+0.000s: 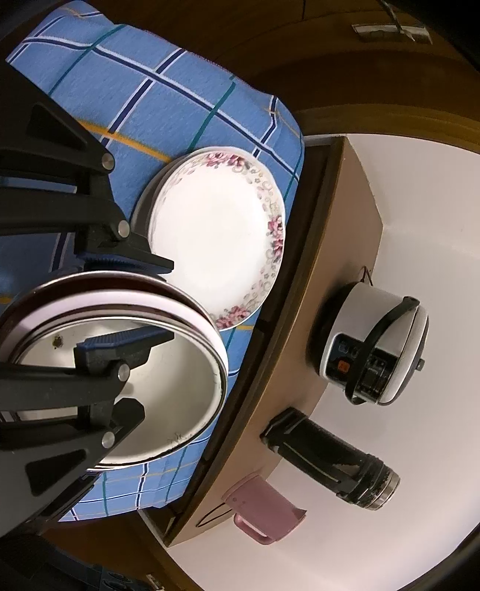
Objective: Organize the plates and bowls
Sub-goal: 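Carry the bowl stack over the white floral plate stack with both grippers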
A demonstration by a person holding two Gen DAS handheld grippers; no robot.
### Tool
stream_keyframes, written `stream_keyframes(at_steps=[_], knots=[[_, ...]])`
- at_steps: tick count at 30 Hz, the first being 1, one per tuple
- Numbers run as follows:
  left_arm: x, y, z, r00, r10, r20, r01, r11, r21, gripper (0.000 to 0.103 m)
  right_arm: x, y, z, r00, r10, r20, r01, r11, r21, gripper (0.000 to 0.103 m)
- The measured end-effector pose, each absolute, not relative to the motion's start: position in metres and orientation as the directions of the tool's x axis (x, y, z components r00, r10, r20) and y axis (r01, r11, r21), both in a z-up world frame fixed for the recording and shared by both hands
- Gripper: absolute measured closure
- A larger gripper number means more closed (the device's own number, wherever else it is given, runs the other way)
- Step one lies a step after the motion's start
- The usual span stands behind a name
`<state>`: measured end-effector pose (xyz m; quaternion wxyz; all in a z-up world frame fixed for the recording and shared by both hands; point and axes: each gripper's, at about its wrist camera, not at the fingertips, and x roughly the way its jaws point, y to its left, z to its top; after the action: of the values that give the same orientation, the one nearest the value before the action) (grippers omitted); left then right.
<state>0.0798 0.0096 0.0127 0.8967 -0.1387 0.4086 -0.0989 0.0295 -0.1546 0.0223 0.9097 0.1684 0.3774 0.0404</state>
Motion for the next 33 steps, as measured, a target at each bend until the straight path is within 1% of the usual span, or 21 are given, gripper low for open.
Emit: stream_keyframes(at_steps=[10, 21, 27, 33], knots=[[0.092, 0.037, 0.026, 0.677, -0.265, -0.687, 0.023, 0.940, -0.341, 0.071, 0.047, -0.134, 0.032, 0.712, 0.231, -0.663, 0.007, 0.942, 0.336, 0.073], [0.115, 0.069, 0.054, 0.731, -0.221, -0.645, -0.018, 0.939, -0.343, 0.071, 0.084, -0.096, 0.063, 0.732, 0.267, -0.627, -0.072, 0.945, 0.320, 0.073], [0.127, 0.073, 0.052, 0.734, -0.211, -0.646, -0.034, 0.938, -0.345, 0.071, 0.101, -0.088, 0.067, 0.731, 0.280, -0.622, -0.084, 0.942, 0.324, 0.073], [0.142, 0.072, 0.033, 0.704, -0.217, -0.676, -0.044, 0.937, -0.346, 0.071, 0.117, -0.088, 0.055, 0.712, 0.277, -0.645, -0.075, 0.944, 0.322, 0.073]])
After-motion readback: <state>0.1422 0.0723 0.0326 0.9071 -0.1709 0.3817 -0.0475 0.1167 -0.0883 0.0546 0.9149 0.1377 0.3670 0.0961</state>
